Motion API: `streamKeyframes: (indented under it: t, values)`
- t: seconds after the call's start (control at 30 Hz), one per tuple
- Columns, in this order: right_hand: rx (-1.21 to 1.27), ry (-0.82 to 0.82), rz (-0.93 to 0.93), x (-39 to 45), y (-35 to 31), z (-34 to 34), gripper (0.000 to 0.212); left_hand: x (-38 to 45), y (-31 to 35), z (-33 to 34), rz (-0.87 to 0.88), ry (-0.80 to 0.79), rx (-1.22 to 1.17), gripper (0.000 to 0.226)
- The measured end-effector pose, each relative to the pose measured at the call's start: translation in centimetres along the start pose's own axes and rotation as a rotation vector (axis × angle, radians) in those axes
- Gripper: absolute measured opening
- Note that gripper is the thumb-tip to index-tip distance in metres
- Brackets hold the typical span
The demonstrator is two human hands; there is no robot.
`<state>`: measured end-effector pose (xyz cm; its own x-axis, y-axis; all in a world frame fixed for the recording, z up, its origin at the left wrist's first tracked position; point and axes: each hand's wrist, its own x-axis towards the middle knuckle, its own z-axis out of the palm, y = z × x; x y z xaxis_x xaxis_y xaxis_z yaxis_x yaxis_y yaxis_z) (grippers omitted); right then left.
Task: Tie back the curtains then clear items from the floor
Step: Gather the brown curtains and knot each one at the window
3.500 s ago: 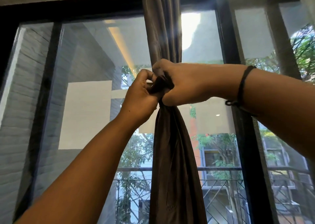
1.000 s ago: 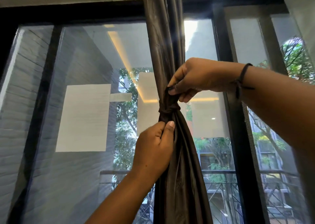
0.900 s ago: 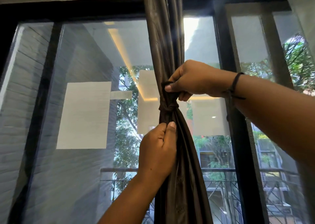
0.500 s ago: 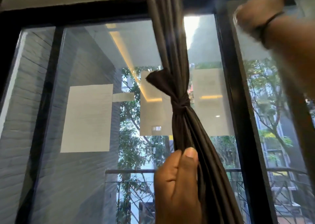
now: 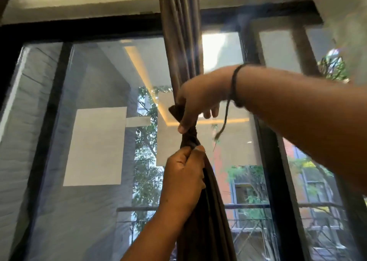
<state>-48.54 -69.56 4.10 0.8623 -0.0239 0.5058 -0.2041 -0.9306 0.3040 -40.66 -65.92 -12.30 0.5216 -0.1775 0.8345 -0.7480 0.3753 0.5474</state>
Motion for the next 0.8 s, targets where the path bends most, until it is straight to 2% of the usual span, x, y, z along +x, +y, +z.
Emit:
streamKeyframes:
  t: [0.13,0.2,0.3,0.37,0.5,0.6,0.67,0.8]
  values:
    - [-0.094,0.145,-0.03,1.5,-0.1,2.8,0.047,1.2,-0.4,-0.9,-0.015,-0.003,0.108,0.035]
    - [-0.096,0.15,-0.04,1.8,0.0,3.6,0.045,1.8,-0.7,-1.4,-0.07,0.006,0.197,0.041]
    - [-0.009,0.116,-0.08,2.4,-0.1,4.9,0.033,3.1,-0.7,-2.3,-0.216,0.059,0.337,0.062]
    - [0.029,0.13,-0.091,2.5,-0.1,5.7,0.024,4.1,-0.7,-2.7,-0.294,0.049,0.408,0.06]
    - [-0.048,0.298,-0.048,2.8,-0.4,7.5,0.033,6.0,-1.6,-2.2,-0.202,0.02,0.638,0.042]
    - [0.049,0.476,0.043,3.7,-0.2,8.5,0.036,5.6,-2.0,-0.9,-0.083,0.017,0.73,0.035]
    - [0.097,0.56,0.111,4.2,0.0,9.0,0.032,4.4,-2.2,-0.3,-0.034,0.047,0.71,0.038]
    - [0.151,0.62,0.193,4.7,0.2,9.9,0.032,4.5,-3.1,-0.5,-0.026,0.06,0.603,0.042]
